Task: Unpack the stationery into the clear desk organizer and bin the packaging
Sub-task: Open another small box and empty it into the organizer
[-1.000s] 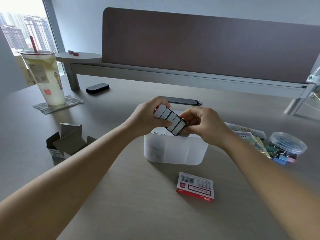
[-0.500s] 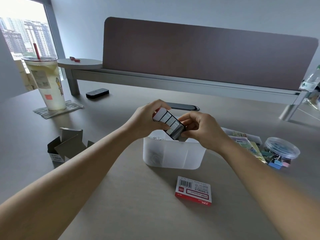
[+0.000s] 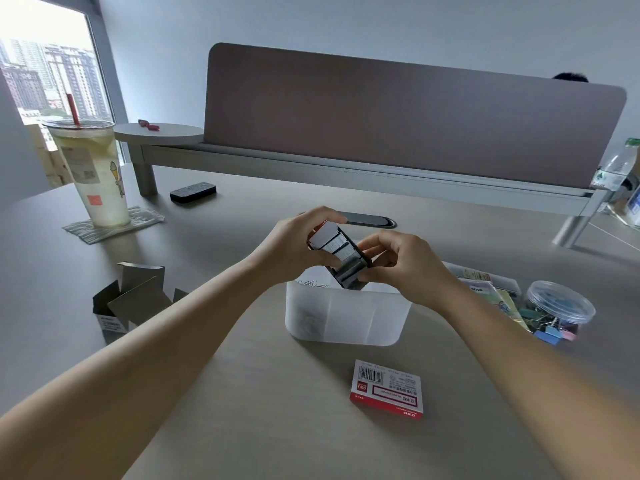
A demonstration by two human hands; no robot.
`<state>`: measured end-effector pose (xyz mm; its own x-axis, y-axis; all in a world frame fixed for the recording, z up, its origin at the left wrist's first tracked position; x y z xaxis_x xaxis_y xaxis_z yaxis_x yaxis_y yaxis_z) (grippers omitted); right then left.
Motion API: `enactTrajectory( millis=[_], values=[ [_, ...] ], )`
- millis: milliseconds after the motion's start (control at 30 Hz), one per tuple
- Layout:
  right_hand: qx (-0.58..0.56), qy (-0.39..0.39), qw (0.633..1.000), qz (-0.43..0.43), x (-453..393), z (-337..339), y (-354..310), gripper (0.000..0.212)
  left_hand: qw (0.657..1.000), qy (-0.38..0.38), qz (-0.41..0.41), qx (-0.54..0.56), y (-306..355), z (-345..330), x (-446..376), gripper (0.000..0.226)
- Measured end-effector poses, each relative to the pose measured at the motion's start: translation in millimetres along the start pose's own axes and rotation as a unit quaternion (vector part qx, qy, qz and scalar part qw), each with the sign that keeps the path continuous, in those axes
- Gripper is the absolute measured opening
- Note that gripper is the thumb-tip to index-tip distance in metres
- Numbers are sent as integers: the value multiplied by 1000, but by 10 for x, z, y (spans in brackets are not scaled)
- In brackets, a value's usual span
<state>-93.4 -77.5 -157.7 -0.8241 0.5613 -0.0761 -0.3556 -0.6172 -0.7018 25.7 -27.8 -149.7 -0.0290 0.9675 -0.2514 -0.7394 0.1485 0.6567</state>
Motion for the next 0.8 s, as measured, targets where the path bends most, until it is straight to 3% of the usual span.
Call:
enactTrajectory(
  millis=[267,700,800],
  values=[
    [12,-38,999,-2,-4,-42,-9,44,1000,-8,10,-19,-50,-4,-39,56],
    [14,-11,1000,3,-6,-10,44,40,999,-8,6,-32,-40,-44,-93,59],
    [6,-1,1000,6,0,-6,32,30,999,-9,5,-39,-46,-58,-103,61]
  ],
)
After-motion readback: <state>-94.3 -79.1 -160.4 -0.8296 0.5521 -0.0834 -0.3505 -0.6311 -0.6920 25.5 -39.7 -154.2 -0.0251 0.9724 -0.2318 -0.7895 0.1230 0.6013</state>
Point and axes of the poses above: each hand's wrist, its own x-axis away from the middle knuckle, its own z-axis out of the back of the hand, y = z × x, the point moved 8 cm from there along -x, towards the middle knuckle, and after that the axes turned 12 degrees about -y, right-handed, at the moved point
